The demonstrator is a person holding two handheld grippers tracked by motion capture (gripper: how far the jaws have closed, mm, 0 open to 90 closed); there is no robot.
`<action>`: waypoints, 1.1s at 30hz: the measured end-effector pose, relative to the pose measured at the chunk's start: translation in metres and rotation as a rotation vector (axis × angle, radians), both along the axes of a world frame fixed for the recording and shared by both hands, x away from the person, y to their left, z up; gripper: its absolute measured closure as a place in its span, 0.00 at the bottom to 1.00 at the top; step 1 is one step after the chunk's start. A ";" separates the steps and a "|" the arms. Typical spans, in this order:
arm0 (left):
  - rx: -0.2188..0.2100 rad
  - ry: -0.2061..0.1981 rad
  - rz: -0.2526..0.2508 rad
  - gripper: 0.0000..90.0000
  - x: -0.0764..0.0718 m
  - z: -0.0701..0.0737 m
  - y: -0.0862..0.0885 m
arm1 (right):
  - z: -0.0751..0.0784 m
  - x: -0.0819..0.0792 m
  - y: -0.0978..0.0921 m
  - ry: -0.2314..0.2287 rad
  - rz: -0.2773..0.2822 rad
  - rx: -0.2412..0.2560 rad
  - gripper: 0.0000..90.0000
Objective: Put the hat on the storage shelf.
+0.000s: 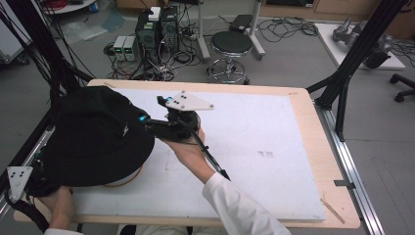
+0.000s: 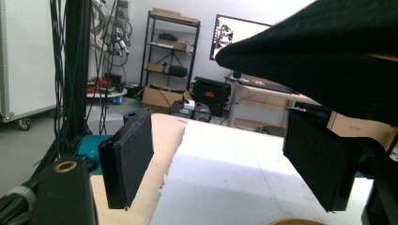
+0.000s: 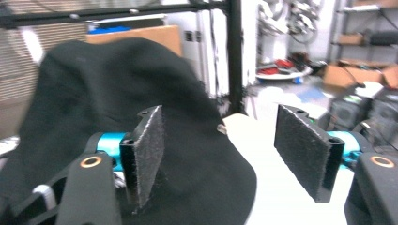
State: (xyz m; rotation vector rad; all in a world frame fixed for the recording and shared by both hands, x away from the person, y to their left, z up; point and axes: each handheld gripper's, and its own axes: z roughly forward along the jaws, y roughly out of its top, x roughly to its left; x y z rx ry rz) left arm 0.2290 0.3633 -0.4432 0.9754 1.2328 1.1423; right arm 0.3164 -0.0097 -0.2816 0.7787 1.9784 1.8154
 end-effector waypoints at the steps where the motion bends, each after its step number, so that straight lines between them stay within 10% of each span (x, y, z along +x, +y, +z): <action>1: -0.001 -0.003 0.004 0.28 -0.001 0.000 0.000 | -0.002 0.001 -0.011 0.010 -0.030 -0.002 0.34; 23: -0.004 0.005 0.001 0.28 0.001 0.000 -0.003 | -0.042 -0.019 -0.181 0.042 -0.393 -0.035 0.28; 33: -0.005 0.009 -0.009 0.28 0.004 -0.001 -0.003 | -0.057 -0.027 -0.216 0.047 -0.502 -0.074 0.27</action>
